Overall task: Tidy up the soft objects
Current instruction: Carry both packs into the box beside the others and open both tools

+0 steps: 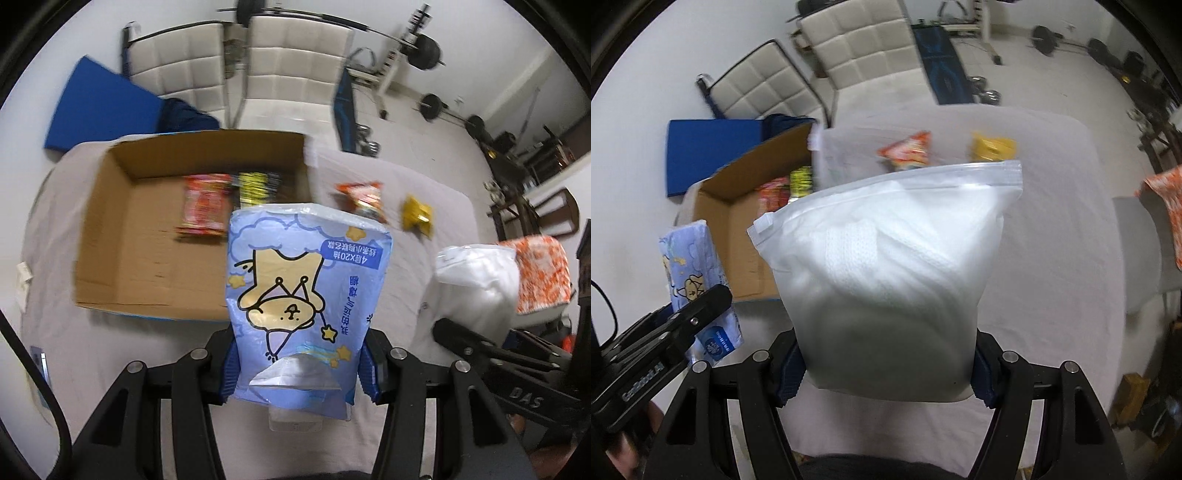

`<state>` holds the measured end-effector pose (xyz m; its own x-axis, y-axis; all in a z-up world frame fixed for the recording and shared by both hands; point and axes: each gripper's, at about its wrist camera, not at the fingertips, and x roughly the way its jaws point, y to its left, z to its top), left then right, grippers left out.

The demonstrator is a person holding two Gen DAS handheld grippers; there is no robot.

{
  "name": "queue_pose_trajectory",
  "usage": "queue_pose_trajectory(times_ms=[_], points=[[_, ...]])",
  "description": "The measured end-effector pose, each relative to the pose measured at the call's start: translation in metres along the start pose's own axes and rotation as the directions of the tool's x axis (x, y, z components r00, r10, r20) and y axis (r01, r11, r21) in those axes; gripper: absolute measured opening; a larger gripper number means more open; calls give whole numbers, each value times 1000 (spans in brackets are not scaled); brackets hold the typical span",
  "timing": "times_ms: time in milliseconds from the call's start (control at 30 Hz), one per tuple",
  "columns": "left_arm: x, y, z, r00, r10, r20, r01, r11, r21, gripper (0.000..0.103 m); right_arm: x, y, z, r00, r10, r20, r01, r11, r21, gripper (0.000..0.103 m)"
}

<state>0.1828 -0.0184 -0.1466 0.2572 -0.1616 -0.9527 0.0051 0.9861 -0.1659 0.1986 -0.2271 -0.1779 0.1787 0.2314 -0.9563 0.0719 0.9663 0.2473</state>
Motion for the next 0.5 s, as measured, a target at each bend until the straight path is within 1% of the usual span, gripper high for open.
queue_pose_trajectory(times_ms=[133,167,300,400,500], points=[[-2,55,18,999,38,8,-38,998,-45,49,19,51,11,1000,22,-8,-22,999,-41,74],[0,71,23,998,57,6,-56,997,-50,49,27,66,15,1000,22,-16,-23,998,-52,74],[14,113,40,995,100,-13,-101,993,-68,49,57,106,28,999,8,-51,-12,997,-72,74],[29,139,50,992,125,-32,-127,989,-74,49,89,125,38,996,-27,-81,21,997,-74,74],[48,158,61,990,125,-67,-130,988,-81,49,126,136,44,990,-54,-130,46,997,-60,74]])
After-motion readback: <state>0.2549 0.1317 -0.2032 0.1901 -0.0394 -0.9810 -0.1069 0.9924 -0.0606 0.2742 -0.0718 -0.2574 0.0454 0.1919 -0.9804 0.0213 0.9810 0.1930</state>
